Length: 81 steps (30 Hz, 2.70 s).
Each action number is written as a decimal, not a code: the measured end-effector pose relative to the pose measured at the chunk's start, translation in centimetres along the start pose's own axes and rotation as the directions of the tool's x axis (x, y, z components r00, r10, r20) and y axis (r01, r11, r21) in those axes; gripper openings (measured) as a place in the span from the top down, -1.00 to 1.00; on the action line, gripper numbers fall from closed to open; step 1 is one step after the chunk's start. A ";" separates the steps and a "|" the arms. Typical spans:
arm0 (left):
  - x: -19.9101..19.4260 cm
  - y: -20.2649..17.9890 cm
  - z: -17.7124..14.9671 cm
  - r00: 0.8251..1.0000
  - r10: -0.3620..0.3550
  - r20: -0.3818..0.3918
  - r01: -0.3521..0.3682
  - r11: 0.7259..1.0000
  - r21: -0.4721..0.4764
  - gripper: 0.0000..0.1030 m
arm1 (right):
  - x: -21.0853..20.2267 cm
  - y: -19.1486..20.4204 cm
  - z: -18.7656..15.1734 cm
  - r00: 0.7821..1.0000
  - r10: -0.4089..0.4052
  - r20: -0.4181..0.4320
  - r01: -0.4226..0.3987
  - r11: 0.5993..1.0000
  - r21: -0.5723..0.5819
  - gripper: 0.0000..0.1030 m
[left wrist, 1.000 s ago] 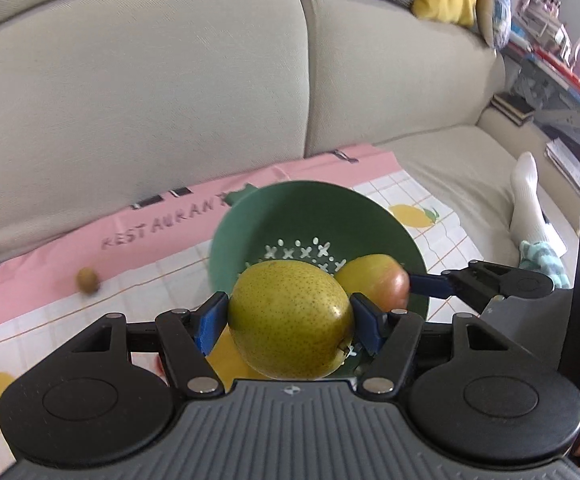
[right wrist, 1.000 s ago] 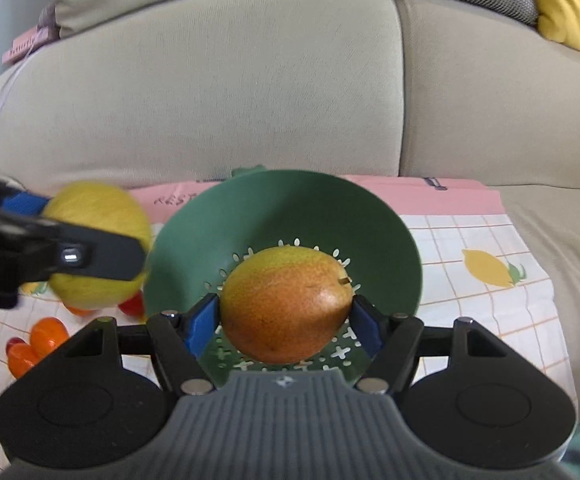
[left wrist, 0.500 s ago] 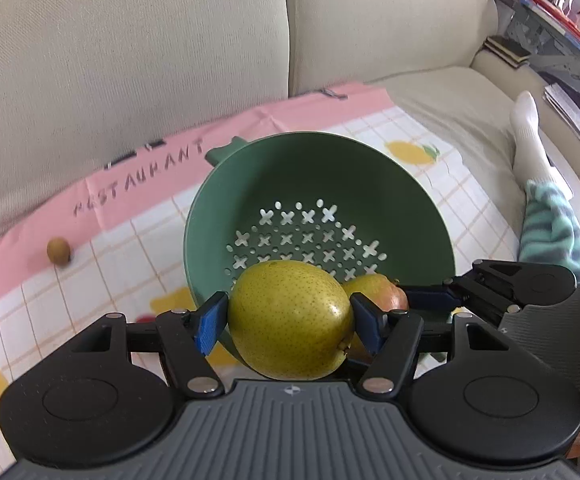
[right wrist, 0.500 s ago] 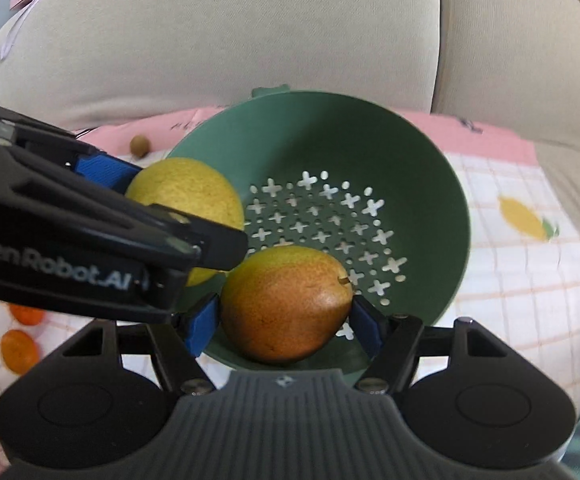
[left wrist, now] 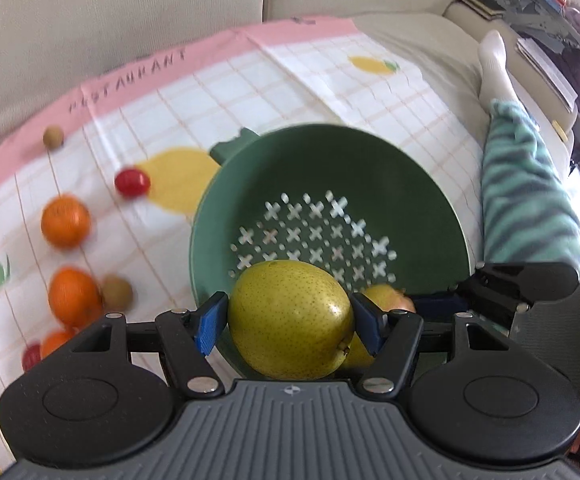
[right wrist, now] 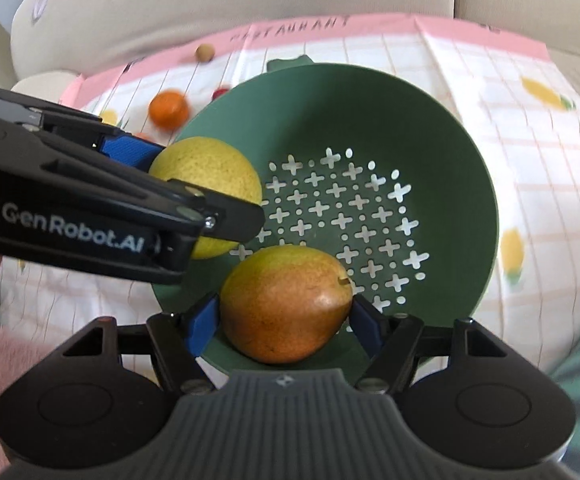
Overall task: Organize fruits
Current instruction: 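Lower both pears into the colander and open both tools, then grasp an orange with the left tool while the right tool grasps another orange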
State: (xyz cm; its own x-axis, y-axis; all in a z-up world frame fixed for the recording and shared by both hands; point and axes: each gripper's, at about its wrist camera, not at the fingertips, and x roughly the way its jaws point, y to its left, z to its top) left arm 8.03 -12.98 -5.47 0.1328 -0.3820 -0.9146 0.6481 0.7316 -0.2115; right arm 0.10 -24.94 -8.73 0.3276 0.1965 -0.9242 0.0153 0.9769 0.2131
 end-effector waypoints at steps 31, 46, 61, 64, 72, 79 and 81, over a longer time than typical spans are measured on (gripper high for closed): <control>2.9 -1.5 1.5 0.990 0.052 -0.135 -0.053 0.999 -0.005 -0.46 | 0.9 0.2 -0.2 0.990 -0.139 -0.021 0.134 0.979 -0.153 -0.30; -2.6 -1.4 -0.3 0.998 0.047 0.042 -0.045 0.998 -0.046 -0.47 | -1.6 0.6 0.1 0.982 -0.173 0.082 0.180 0.979 -0.091 -0.51; -9.4 2.0 -3.8 0.961 0.112 0.252 -0.075 0.986 -0.152 -0.47 | -5.4 2.3 -1.3 0.957 -0.127 0.260 0.126 0.992 0.020 -0.51; -10.4 3.1 -4.8 0.951 0.144 0.274 -0.093 0.977 -0.190 -0.47 | -5.8 3.2 -1.5 0.944 -0.112 0.312 0.107 0.994 0.034 -0.51; -12.4 6.2 -7.9 0.928 0.241 0.282 -0.163 0.948 -0.274 -0.47 | -6.1 7.1 -1.7 0.921 -0.023 0.390 0.045 0.998 -0.049 -0.69; -11.7 7.2 -10.4 0.927 0.279 0.251 -0.208 0.939 -0.274 -0.46 | -5.4 10.8 -1.9 0.922 0.023 0.386 0.059 0.978 -0.200 -0.68; -11.2 7.5 -10.7 0.932 0.269 0.244 -0.201 0.942 -0.270 -0.47 | -5.0 11.7 -1.9 0.923 0.035 0.383 0.068 0.966 -0.251 -0.60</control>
State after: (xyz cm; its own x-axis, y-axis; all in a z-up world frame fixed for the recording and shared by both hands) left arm 3.35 2.78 -0.53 0.4811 -0.2974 -0.8247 0.3811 0.9181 -0.1087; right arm -3.16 -14.34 -2.22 0.6651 0.1829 -0.7240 -0.1998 0.9778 0.0634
